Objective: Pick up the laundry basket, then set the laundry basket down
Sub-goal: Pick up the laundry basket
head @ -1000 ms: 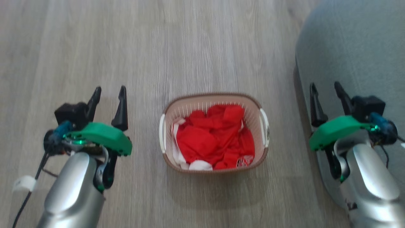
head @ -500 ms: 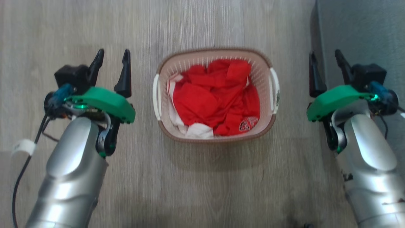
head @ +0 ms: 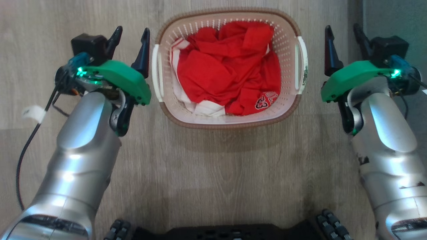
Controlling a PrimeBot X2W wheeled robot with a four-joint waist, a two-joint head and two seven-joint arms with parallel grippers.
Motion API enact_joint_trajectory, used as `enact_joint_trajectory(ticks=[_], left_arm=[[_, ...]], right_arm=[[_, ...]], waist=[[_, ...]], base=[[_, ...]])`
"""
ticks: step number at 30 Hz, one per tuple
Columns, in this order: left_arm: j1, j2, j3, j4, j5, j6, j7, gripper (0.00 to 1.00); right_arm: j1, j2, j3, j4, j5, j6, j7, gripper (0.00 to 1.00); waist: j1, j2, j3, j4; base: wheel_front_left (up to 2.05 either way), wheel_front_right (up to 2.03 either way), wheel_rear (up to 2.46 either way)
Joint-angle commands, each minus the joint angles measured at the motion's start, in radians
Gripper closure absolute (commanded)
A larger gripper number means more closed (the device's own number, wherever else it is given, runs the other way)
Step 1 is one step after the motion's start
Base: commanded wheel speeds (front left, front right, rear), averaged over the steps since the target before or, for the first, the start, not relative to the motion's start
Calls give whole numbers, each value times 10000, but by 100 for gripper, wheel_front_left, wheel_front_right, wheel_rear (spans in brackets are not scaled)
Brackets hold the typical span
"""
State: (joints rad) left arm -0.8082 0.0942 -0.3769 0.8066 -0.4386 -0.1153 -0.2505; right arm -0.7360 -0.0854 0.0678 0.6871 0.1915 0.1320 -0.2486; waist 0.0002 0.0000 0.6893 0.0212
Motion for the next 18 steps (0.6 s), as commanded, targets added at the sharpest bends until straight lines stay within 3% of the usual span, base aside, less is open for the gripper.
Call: enact_joint_trajectory(ticks=[1, 18], left_arm=[[-181, 192, 164, -43, 72, -53, -108, 0], [-1184, -181, -1292, 2248, -699, -151, -111, 0]], right_arm=[[17, 220, 180, -118, -116, -13, -130, 0], [-757, 349, 861, 1519, 76, -13, -131, 0]], waist=[[-2, 0, 215, -91], [-2, 0, 1292, -309]], base=[[0, 0, 0], [0, 0, 0]])
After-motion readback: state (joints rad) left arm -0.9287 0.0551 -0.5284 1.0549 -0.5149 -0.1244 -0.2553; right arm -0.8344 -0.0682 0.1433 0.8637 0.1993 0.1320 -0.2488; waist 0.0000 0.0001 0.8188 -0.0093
